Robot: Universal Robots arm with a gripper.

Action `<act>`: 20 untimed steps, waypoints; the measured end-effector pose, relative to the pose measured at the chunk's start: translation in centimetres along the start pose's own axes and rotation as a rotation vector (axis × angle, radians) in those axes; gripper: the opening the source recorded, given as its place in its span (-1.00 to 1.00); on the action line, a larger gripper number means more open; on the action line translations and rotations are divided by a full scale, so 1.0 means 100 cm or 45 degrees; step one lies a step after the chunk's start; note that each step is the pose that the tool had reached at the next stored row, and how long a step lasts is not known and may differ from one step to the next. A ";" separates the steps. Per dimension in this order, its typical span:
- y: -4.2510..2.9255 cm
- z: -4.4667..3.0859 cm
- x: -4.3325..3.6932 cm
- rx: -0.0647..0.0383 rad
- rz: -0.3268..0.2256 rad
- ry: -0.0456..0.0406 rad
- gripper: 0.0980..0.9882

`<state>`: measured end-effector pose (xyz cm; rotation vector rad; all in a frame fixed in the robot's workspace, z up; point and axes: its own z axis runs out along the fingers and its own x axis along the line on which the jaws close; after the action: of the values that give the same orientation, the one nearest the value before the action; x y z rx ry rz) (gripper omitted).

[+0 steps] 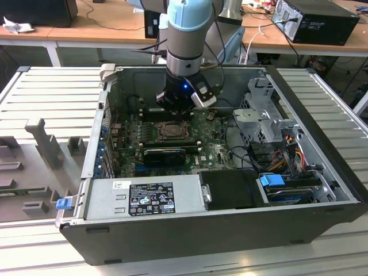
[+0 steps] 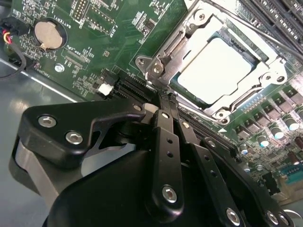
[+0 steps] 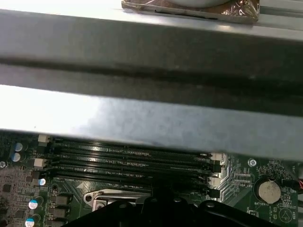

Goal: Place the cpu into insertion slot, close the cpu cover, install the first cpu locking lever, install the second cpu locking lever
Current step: 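Install the first cpu locking lever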

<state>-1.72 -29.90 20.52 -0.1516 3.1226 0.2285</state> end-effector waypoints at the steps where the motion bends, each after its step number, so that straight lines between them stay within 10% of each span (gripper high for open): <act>1: 0.0000 0.0003 0.0000 0.005 0.000 0.001 -0.98; 7: -0.0002 0.0022 0.0000 0.037 -0.001 0.004 -0.98; 20: 0.0026 0.0036 -0.0007 0.023 -0.008 0.002 -0.98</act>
<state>-1.68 -29.59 20.20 -0.1615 3.1246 0.2007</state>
